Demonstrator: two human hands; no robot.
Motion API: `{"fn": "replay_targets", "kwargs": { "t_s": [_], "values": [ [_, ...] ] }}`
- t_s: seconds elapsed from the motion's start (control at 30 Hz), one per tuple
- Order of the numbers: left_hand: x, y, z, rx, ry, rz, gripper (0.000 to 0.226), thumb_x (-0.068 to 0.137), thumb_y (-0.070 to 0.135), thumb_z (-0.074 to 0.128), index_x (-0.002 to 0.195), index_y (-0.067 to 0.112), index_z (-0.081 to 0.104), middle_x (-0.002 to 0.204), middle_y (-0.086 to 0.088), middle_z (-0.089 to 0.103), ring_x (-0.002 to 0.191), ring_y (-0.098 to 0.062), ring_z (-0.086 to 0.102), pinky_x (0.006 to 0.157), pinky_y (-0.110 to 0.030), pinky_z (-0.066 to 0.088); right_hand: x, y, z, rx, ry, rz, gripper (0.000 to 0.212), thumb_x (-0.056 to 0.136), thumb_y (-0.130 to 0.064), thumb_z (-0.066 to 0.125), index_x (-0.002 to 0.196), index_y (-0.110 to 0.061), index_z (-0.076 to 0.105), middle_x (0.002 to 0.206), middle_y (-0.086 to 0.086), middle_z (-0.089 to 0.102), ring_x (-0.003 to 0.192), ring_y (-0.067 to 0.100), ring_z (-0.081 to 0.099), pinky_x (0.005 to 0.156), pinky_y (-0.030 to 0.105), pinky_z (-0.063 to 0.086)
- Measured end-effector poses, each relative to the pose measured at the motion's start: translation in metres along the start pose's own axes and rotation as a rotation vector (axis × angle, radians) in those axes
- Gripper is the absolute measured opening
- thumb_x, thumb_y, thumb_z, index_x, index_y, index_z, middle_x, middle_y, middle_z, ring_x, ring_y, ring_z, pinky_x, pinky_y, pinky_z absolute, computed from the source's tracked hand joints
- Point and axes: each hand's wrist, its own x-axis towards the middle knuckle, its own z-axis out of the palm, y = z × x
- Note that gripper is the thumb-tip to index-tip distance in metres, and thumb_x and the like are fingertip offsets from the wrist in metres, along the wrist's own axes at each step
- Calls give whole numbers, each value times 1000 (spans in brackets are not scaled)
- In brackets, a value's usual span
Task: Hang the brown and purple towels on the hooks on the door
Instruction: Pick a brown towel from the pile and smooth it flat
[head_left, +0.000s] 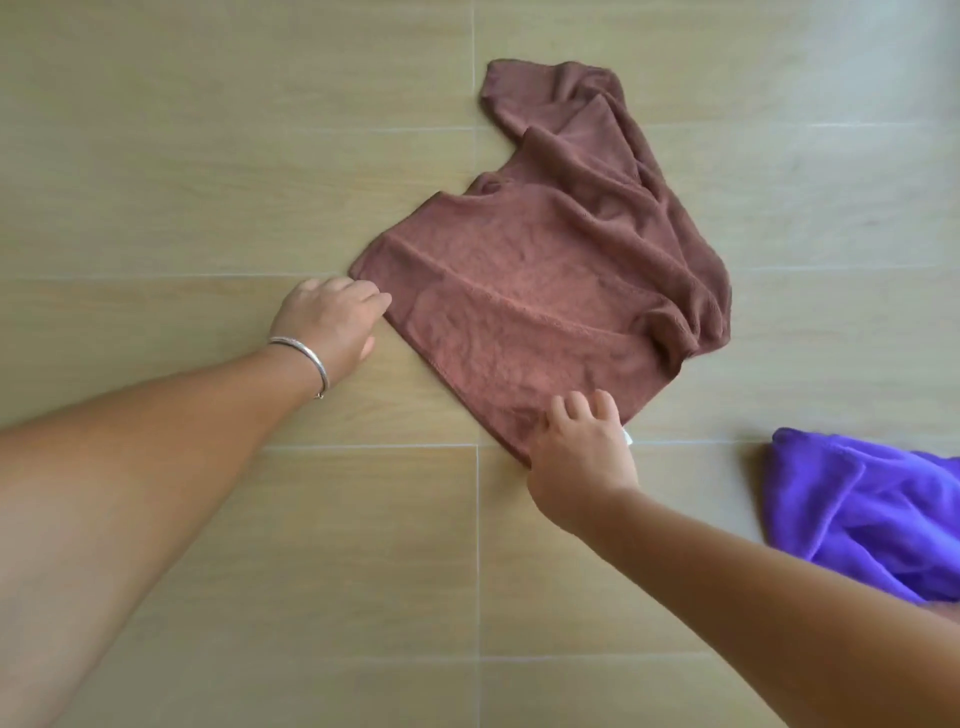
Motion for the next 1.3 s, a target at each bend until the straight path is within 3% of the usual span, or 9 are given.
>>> {"fn": "replay_targets", "kwargs": {
  "t_s": [0.13, 0.27, 0.43, 0.53, 0.67, 0.83, 1.0, 1.13, 1.3],
  "values": [
    [43, -19, 16, 56, 116, 124, 41, 75, 2, 64, 115, 9, 65, 108, -9, 64, 98, -29, 61, 75, -41, 46, 14, -6, 12, -158, -25, -5, 40, 91, -21, 38, 124, -4, 54, 113, 20, 45, 103, 34, 37, 106, 63, 19],
    [60, -19, 14, 63, 169, 161, 19, 69, -2, 72, 87, 5, 73, 80, -14, 67, 71, -33, 65, 64, -41, 49, 19, -14, 15, -148, -85, 49, 46, 93, -30, 41, 127, -2, 52, 120, 23, 40, 108, 39, 37, 105, 69, 15],
    [47, -7, -4, 31, 31, 17, 11, 82, 10, 59, 91, 6, 63, 88, -15, 61, 84, -35, 61, 81, -41, 42, 22, 17, -2, 11, -2, 98, 32, 93, -8, 37, 116, -10, 59, 110, 14, 56, 102, 31, 53, 99, 51, 34],
    [9, 4, -25, -120, 40, -56, 13, 82, 13, 53, 94, 7, 56, 91, -16, 59, 81, -39, 60, 64, -39, 40, 4, 40, -21, 172, 64, 227, 29, 87, -11, 43, 108, -18, 62, 106, 4, 63, 100, 26, 59, 86, 38, 39],
    [-68, 6, -78, -177, -76, 62, 23, 89, 30, 60, 105, 15, 58, 93, -7, 67, 76, -33, 64, 59, -34, 39, -57, 54, -63, 208, 52, 262, 27, 80, -11, 44, 100, -18, 60, 99, 4, 64, 96, 27, 58, 82, 39, 38],
    [-159, 8, -183, -199, -136, 218, 24, 61, 23, 89, 71, 16, 69, 60, -4, 56, 42, -27, 54, 44, -24, 33, -149, 59, -143, 125, -77, 230, 32, 80, -8, 45, 105, -23, 55, 96, -1, 63, 93, 24, 57, 79, 38, 33],
    [-219, -2, -270, -323, -283, 17, 17, 75, 39, 78, 78, 29, 65, 69, 9, 56, 64, -23, 56, 55, -25, 32, -225, 52, -223, 72, -122, 173, 29, 77, -8, 45, 100, -25, 50, 89, -5, 62, 86, 21, 54, 72, 36, 24],
    [-215, -30, -330, -391, -308, -78, 20, 78, 52, 69, 80, 33, 62, 70, 17, 54, 71, -13, 54, 58, -25, 28, -237, 64, -292, 75, -72, 193, 25, 75, -7, 43, 92, -25, 44, 85, -4, 62, 84, 22, 54, 80, 36, 31],
    [-174, -71, -417, -428, -79, -237, 10, 79, 46, 70, 86, 39, 72, 85, 11, 71, 84, -21, 63, 62, -25, 35, -219, 92, -397, 74, 79, 263, 29, 77, -3, 45, 90, -24, 33, 92, -2, 66, 94, 23, 56, 83, 36, 32]
  ]
}}
